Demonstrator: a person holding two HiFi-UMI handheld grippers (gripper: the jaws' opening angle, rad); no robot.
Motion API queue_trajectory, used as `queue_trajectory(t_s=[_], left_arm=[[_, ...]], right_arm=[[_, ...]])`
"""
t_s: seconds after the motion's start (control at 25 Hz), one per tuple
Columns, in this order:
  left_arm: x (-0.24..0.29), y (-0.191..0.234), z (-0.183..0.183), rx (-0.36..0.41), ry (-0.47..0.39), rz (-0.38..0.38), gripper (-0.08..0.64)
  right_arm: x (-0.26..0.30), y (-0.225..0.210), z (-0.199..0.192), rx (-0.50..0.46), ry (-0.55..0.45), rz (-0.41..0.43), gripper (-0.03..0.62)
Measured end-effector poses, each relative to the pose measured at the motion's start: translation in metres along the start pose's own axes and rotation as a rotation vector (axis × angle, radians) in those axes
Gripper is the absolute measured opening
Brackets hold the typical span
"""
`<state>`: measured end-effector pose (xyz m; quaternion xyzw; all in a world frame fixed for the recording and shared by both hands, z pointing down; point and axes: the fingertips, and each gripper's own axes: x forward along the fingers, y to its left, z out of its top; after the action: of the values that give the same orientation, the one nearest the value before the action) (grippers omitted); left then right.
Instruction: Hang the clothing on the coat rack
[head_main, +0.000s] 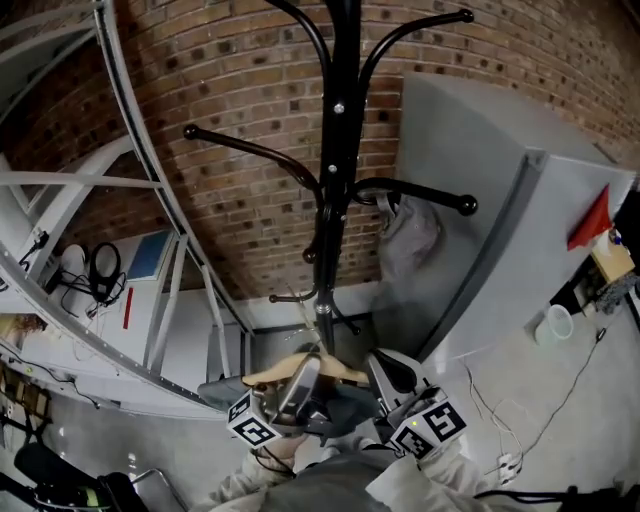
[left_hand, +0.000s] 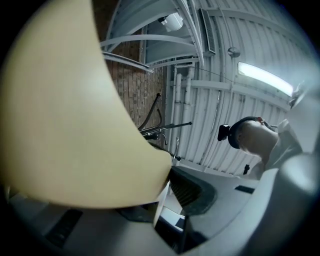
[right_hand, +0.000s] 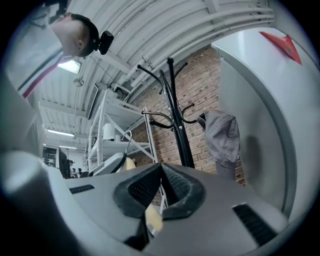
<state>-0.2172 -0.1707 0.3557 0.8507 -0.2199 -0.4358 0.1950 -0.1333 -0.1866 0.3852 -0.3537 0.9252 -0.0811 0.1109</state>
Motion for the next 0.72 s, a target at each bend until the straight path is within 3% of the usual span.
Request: queue_trajectory(t_s=[0.24, 0.72], left_arm=[[0.004, -0.004, 0.0, -0.02, 0.028, -0.031, 0.104], [0.017, -0.005, -0.007, 0.01, 0.02, -0.031, 0.104]], right_arm=[[-0.003, 0.002, 0.003, -0.014, -0.004, -0.05, 0.025], [-0.01, -0.011, 0.016, -0.02, -0.033, -0.049, 0.025]])
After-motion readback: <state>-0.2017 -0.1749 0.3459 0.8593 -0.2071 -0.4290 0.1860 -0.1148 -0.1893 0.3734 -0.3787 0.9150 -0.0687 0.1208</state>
